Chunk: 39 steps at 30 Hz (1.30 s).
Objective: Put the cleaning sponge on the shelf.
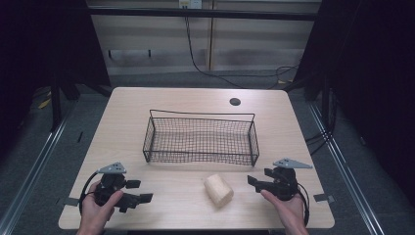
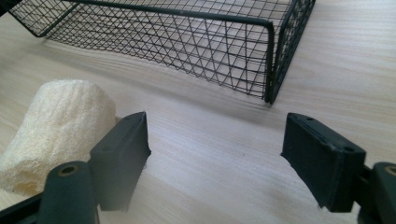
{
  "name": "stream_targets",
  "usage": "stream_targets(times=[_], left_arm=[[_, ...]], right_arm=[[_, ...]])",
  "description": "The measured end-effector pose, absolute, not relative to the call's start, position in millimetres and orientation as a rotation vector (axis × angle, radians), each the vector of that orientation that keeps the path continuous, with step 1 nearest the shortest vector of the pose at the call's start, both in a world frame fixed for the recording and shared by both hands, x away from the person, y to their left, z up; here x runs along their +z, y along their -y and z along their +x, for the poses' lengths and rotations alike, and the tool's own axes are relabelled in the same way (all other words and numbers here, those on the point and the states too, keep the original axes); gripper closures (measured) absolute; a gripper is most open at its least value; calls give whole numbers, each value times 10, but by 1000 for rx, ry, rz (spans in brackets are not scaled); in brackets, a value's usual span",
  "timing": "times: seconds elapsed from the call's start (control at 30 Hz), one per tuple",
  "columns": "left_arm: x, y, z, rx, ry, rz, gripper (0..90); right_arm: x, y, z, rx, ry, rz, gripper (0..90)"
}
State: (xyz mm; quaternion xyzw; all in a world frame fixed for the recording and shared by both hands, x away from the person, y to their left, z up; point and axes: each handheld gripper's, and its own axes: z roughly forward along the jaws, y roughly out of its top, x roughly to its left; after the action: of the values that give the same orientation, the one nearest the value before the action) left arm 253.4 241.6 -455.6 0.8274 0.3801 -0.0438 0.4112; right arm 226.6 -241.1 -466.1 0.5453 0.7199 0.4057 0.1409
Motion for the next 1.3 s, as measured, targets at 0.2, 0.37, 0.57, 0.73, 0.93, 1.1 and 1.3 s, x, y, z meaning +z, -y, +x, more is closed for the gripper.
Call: stream_targets(times=[0.2, 0.37, 0.57, 0.73, 0.93, 1.1, 1.3], left_arm=[[-4545, -2409, 2516, -124, -936, 2083, 197], [-4549, -2401, 2512, -133, -930, 2087, 197], [-4556, -2393, 2519, -131, -926, 2102, 197], [-4548, -2404, 2521, -133, -930, 2090, 197], [-4545, -2409, 2524, -140, -925, 2086, 197], [-4553, -2399, 2534, -134, -935, 2096, 197], [-4550, -2413, 2532, -126, -936, 2096, 197]], right_arm=[[-4641, 2381, 2260, 1139, -2114, 1562, 198], [-4521, 2379, 2235, 1134, -2176, 1550, 251], [-4448, 2399, 2223, 1105, -2238, 1602, 267], [-4386, 2392, 2178, 1098, -2315, 1608, 291], [-4281, 2344, 2188, 1067, -2373, 1589, 303], [-4220, 2297, 2283, 1059, -2411, 1601, 281], [-4147, 2232, 2352, 1035, -2466, 1577, 281]])
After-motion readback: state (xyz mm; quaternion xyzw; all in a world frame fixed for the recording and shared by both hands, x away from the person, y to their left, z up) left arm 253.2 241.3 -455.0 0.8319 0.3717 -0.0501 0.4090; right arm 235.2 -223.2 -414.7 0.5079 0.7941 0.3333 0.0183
